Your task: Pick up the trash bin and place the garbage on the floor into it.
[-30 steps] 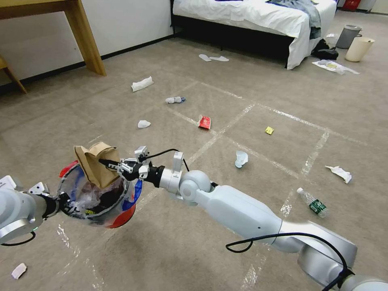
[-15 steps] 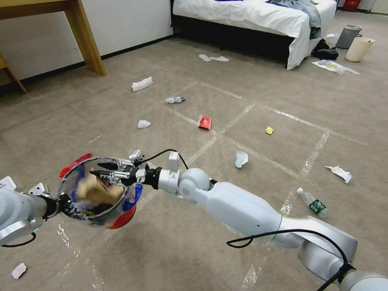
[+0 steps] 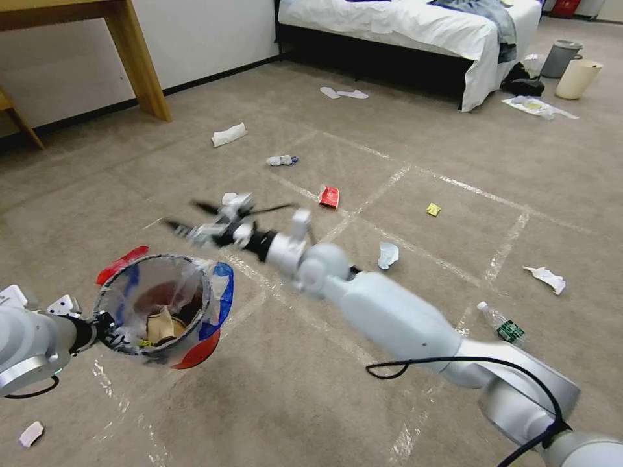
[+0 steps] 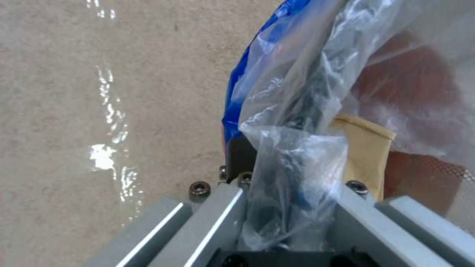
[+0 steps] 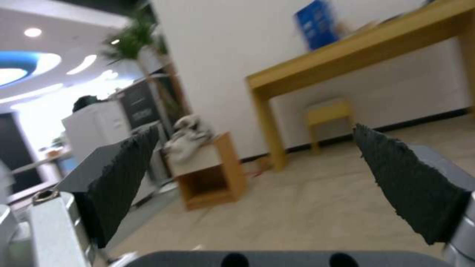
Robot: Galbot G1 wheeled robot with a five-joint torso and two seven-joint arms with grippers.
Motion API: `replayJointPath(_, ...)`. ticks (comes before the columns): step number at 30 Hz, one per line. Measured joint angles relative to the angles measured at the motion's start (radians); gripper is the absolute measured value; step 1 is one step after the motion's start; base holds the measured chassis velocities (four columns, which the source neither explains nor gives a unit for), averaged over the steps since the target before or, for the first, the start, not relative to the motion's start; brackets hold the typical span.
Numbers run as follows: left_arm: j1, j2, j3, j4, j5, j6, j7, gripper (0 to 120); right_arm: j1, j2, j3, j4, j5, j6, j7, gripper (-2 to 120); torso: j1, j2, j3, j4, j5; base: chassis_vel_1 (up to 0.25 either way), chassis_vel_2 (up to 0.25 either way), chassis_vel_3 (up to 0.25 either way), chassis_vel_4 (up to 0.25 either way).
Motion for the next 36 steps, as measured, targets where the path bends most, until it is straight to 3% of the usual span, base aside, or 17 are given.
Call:
replayJointPath(4, -0.004, -0.012, 0.009, -0.002, 0.009, 0.0, 0.009, 0, -0.054, -0.076, 0.079, 0.047, 0.0, -0.003, 0.0, 100, 0.0, 0.0, 0.0, -0.0002, 0.0002, 0.0, 0.0, 0.0, 0.0)
replayJointPath(6, -0.009, -0.024, 0.013, -0.009, 0.016, 0.001, 0.021, 0, -0.149, -0.159, 0.194, 0.124, -0.035, 0.011, 0.031, 100, 0.0, 0.0, 0.0, -0.0003, 0.0003, 0.0, 0.0, 0.0, 0.0)
replayJointPath(10, -0.012, -0.032, 0.015, -0.016, 0.018, 0.003, 0.027, 0, -0.249, -0.201, 0.318, 0.199, -0.097, 0.034, 0.093, 100, 0.0, 0.0, 0.0, -0.0005, 0.0003, 0.0, 0.0, 0.0, 0.0)
replayJointPath(15, 0.012, -0.051, 0.0, -0.043, 0.036, 0.012, 0.042, 0, -0.552, -0.272, 0.556, 0.336, -0.305, 0.117, 0.206, 100, 0.0, 0.0, 0.0, -0.0011, 0.0004, 0.0, 0.0, 0.0, 0.0)
replayJointPath(18, 0.06, -0.08, -0.039, -0.082, 0.046, 0.014, 0.039, 0, -0.626, -0.28, 0.61, 0.349, -0.403, 0.161, 0.217, 100, 0.0, 0.0, 0.0, -0.0002, 0.0002, 0.0, 0.0, 0.0, 0.0)
replayJointPath(20, 0.065, -0.093, -0.043, -0.093, 0.049, 0.015, 0.036, 0, -0.659, -0.281, 0.643, 0.359, -0.444, 0.178, 0.218, 100, 0.0, 0.0, 0.0, 0.0008, 0.0003, 0.0, 0.0, 0.0, 0.0)
replayJointPath(24, 0.063, -0.124, -0.028, -0.11, 0.081, 0.015, 0.035, 0, -0.756, -0.273, 0.742, 0.397, -0.532, 0.214, 0.224, 100, 0.0, 0.0, 0.0, -0.0002, -0.0003, 0.0, 0.0, 0.0, 0.0)
replayJointPath(31, 0.063, -0.137, -0.018, -0.111, 0.097, 0.02, 0.039, 0, -0.862, -0.239, 0.829, 0.427, -0.58, 0.236, 0.23, 100, 0.0, 0.0, 0.0, -0.0003, -0.0003, 0.0, 0.0, 0.0, 0.0)
replayJointPath(36, 0.061, -0.136, -0.021, -0.104, 0.106, 0.028, 0.05, 0, -1.033, -0.16, 0.941, 0.484, -0.643, 0.264, 0.228, 100, 0.0, 0.0, 0.0, -0.0004, -0.0001, 0.0, 0.0, 0.0, 0.0)
